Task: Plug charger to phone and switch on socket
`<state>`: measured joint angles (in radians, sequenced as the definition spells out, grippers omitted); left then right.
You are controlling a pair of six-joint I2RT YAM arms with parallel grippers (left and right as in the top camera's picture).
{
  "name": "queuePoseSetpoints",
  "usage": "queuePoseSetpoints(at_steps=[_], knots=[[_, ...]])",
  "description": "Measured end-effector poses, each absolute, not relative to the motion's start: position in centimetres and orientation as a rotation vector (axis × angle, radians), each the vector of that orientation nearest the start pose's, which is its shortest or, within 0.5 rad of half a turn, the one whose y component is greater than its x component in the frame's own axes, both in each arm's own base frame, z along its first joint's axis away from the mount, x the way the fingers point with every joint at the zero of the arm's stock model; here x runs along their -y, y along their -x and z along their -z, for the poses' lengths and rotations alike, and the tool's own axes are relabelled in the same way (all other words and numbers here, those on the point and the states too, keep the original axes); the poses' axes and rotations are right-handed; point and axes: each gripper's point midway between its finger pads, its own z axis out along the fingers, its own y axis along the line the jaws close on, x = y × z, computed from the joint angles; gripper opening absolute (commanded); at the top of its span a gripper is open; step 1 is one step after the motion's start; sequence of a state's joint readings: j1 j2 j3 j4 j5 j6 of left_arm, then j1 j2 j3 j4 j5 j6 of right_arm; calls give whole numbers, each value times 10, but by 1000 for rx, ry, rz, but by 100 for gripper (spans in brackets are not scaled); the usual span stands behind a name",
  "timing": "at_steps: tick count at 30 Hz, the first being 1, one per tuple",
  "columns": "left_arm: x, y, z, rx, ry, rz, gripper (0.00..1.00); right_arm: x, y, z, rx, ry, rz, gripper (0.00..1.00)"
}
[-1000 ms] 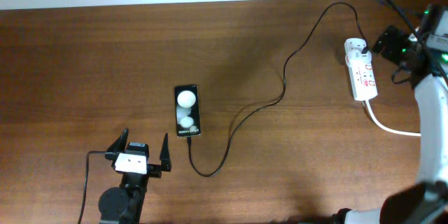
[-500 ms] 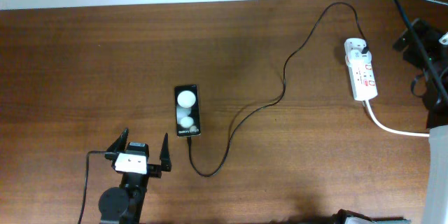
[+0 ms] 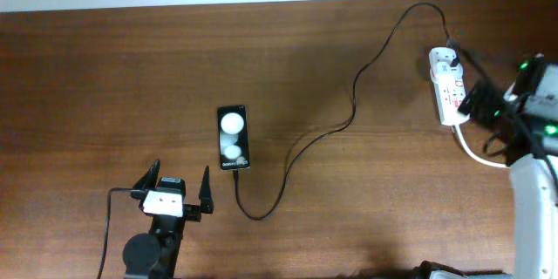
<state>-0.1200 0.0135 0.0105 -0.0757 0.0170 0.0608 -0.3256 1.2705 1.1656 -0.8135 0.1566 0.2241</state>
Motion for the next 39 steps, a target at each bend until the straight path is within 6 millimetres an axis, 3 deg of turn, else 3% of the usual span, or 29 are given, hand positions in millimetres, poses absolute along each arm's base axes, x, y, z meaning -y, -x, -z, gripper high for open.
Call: queuePoseSetpoints(at_steps=[2,3,5,7,8,11,14,19,22,26,39], knots=[[32,-244,-157,-1641,-162,59,99,128,-299,-155,-2457,-751,230,99],[32,-244,-157,-1642,-162,59,99,126,-295,-144,-2470,-752,228,99],[32,-244,-157,-1641,-162,59,99,114,-272,-97,-2543,-750,215,99],[32,-244,-157,-1640,-162,59,99,100,-267,-75,-2543,-699,199,99],[32,-244,-157,-1641,-162,59,99,82,-262,-59,-2555,-624,172,99],[32,-244,-157,-1642,-162,59,99,50,-263,-41,-2549,-469,124,99],[32,-244,-157,-1642,-162,59,99,35,-255,-33,-2566,-403,97,99],[32,-244,-157,-1642,-162,59,99,34,-257,-37,-2549,-398,89,99],[32,-244,-157,-1641,-161,59,99,33,-269,-37,-2465,-389,69,99],[32,-244,-157,-1642,-162,59,99,27,-264,-17,-2404,-369,15,99],[32,-244,-157,-1642,-162,59,99,15,-283,-33,-2208,-307,-93,99]])
